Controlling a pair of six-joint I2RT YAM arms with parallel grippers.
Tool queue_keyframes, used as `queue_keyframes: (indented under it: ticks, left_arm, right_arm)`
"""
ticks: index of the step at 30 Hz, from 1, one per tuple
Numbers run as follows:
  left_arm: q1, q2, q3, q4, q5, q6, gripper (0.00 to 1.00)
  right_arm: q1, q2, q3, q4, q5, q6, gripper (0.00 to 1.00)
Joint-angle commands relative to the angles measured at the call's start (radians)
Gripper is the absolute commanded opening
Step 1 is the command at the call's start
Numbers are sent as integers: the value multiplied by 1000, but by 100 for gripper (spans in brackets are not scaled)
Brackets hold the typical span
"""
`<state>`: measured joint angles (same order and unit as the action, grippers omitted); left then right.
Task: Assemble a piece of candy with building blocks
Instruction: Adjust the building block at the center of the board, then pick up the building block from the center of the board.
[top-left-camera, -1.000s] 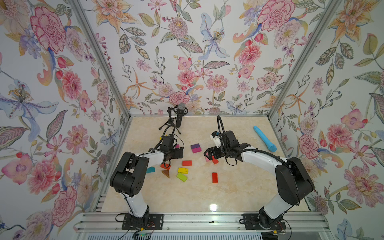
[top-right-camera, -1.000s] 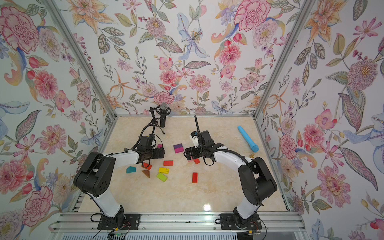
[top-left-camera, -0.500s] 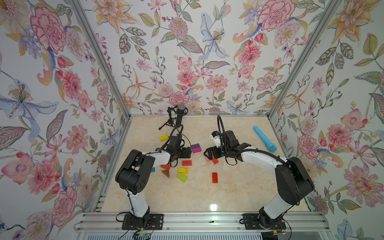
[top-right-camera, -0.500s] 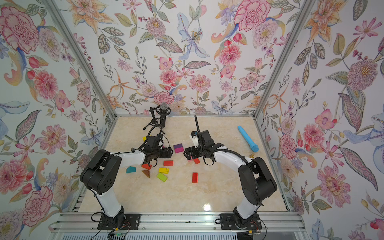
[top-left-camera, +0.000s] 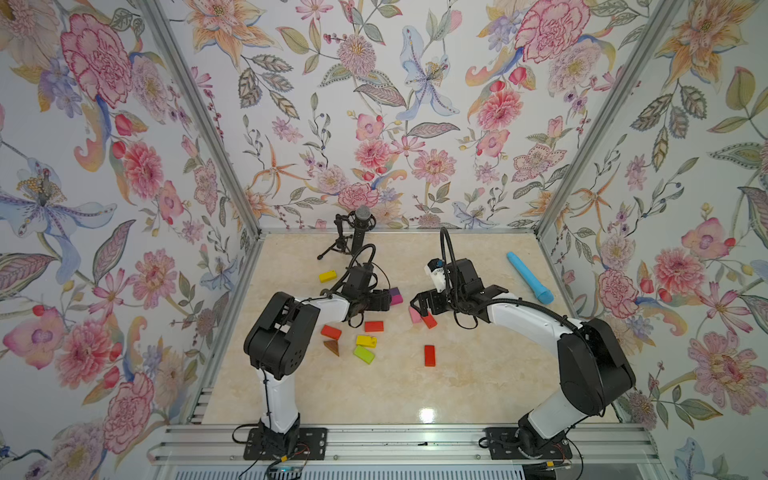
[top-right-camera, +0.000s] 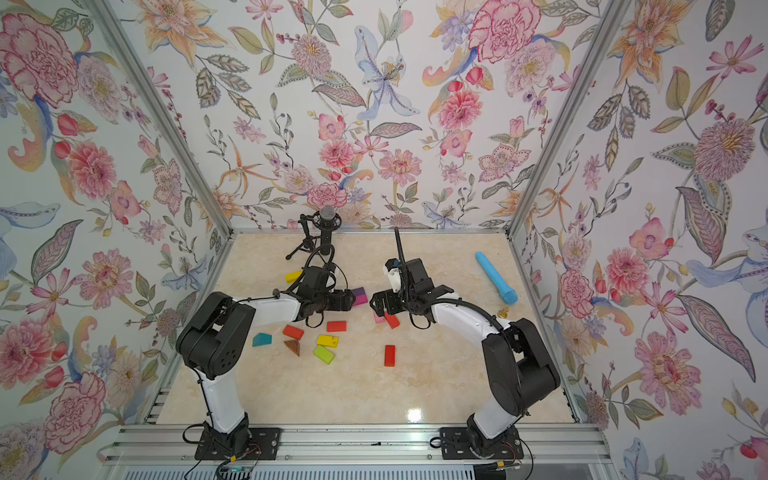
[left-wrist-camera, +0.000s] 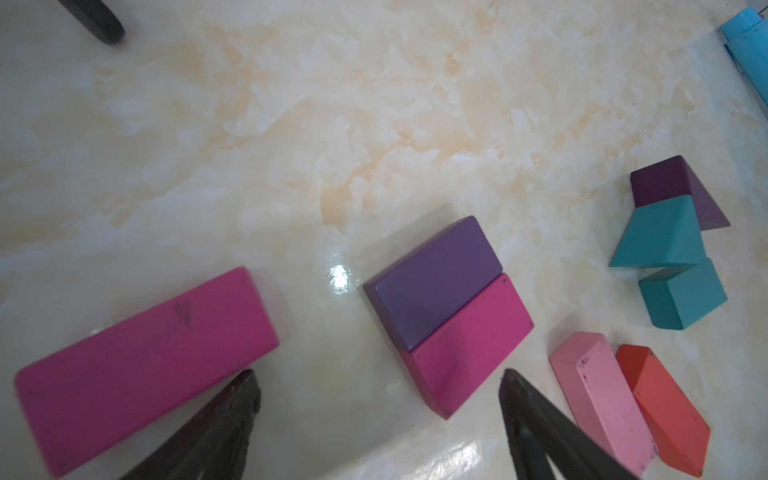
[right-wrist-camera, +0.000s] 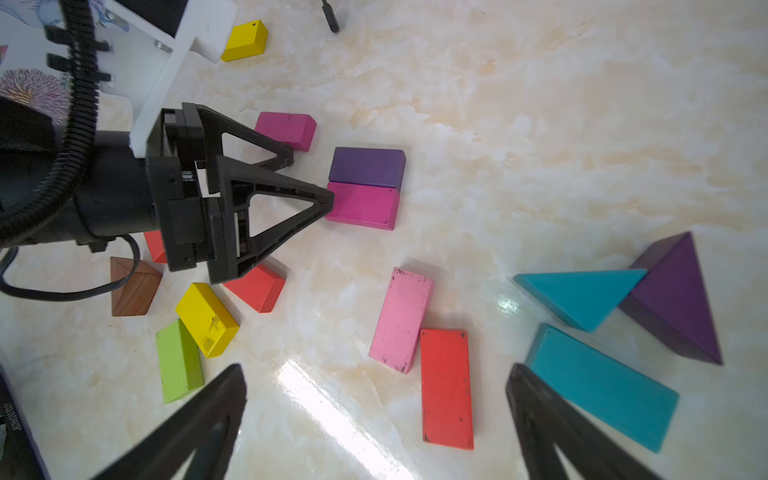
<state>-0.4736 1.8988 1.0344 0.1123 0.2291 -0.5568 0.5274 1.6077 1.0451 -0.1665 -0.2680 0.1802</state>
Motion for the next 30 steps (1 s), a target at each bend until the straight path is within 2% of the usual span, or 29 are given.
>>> queue_keyframes:
  ticks: [1, 6, 13, 19, 24, 30]
  left_arm:
    - [-8, -106, -30, -107, -41, 44, 92]
    - [-28, -192, -47, -239, -128, 66, 92]
    - [-172, -241, -132, -275, -289, -56, 93]
    - [-237, -187, -134, -249, -304, -114, 91]
    - [-244, -169, -142, -253, -365, -145, 89]
    - [-248, -146, -146, -232, -379, -172, 88]
  right_arm:
    - [-6, -29, -20, 3, 14, 1, 100]
    - [-6, -28, -25, 2, 13, -2, 100]
    - [-7, -65, -64, 3, 8, 1, 100]
    - [5, -140, -170, 76, -40, 28, 100]
    - [9, -202, -239, 126, -49, 36, 100]
    - [6, -204, -252, 138, -47, 34, 100]
